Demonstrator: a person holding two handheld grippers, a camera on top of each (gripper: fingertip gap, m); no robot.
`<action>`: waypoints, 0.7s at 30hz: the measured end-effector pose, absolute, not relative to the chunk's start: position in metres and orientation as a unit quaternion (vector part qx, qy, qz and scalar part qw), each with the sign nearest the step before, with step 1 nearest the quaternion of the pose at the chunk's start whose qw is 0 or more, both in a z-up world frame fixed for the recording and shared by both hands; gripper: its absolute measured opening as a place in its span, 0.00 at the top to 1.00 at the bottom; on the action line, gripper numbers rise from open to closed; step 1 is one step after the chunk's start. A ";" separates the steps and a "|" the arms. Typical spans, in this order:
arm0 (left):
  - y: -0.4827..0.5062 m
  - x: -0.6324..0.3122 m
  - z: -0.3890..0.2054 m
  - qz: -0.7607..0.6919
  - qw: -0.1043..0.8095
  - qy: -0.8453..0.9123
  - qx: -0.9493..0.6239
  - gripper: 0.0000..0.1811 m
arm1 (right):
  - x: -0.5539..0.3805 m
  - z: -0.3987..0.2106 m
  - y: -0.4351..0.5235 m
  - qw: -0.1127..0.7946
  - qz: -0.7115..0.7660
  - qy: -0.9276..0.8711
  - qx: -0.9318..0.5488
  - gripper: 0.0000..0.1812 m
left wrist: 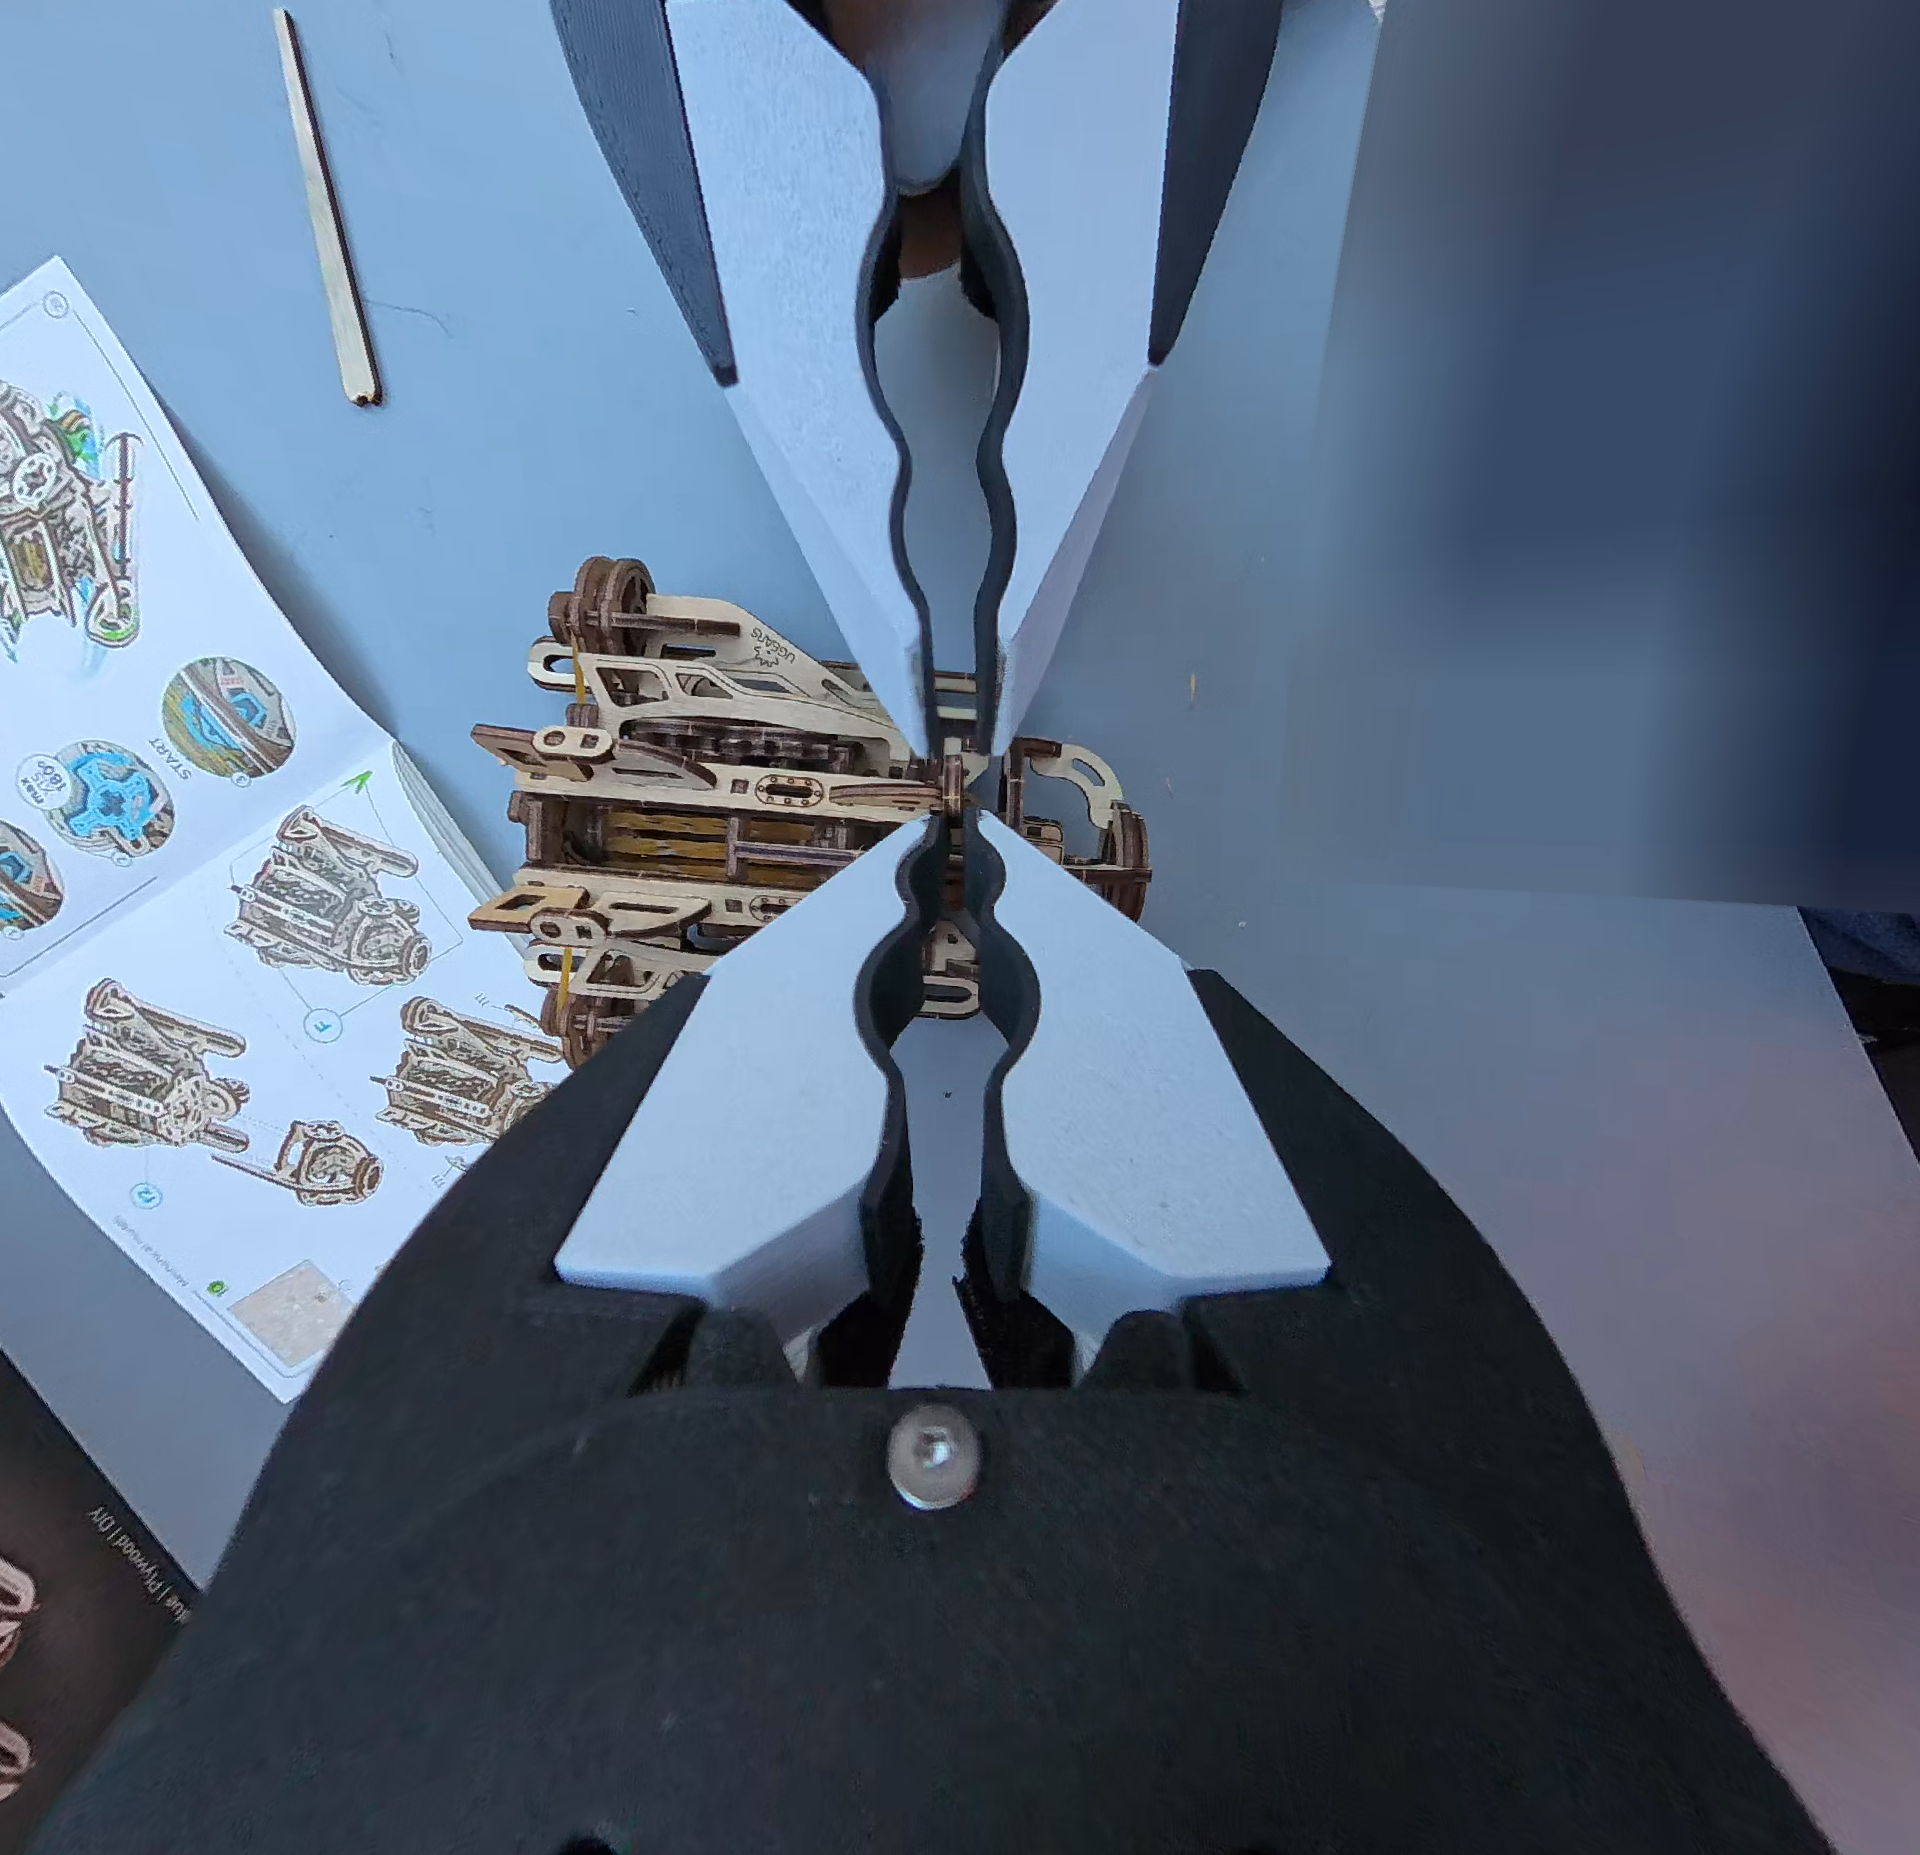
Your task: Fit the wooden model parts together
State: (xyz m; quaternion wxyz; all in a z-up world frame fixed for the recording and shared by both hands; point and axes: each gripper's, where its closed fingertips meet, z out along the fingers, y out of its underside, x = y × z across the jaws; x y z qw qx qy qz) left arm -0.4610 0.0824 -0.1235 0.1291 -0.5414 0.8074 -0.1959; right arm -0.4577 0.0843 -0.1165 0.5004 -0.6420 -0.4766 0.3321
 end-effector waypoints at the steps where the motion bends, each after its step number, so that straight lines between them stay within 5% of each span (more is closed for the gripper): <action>1: 0.082 -0.461 -0.124 -0.195 0.129 0.808 -0.540 1.00 | -0.459 -0.117 0.084 0.499 0.333 -0.477 -0.642 0.98; 21: 0.081 -0.458 -0.123 -0.201 0.127 0.809 -0.538 1.00 | -0.458 -0.115 0.085 0.511 0.329 -0.474 -0.637 0.99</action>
